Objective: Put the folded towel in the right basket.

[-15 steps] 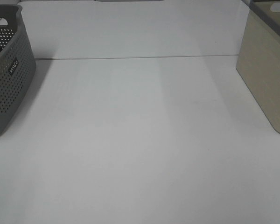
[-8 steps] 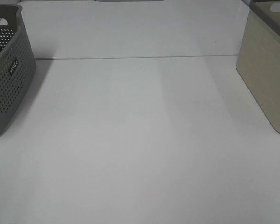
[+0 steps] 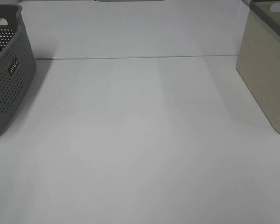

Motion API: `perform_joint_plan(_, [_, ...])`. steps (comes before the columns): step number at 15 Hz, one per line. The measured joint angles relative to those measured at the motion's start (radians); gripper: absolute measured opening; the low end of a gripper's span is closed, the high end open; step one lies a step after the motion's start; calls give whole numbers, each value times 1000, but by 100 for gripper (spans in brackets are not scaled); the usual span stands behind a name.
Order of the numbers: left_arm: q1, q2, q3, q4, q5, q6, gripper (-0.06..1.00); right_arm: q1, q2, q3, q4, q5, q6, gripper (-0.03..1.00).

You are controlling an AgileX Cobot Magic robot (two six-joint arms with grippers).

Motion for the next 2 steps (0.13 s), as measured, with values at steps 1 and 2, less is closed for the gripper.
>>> perform_joint_plan(1, [0, 0, 0, 0, 0, 0, 98, 0, 0, 0, 0, 0, 0, 68])
perform_joint_plan(2, [0, 0, 0, 0, 0, 0, 98, 0, 0, 0, 0, 0, 0, 68])
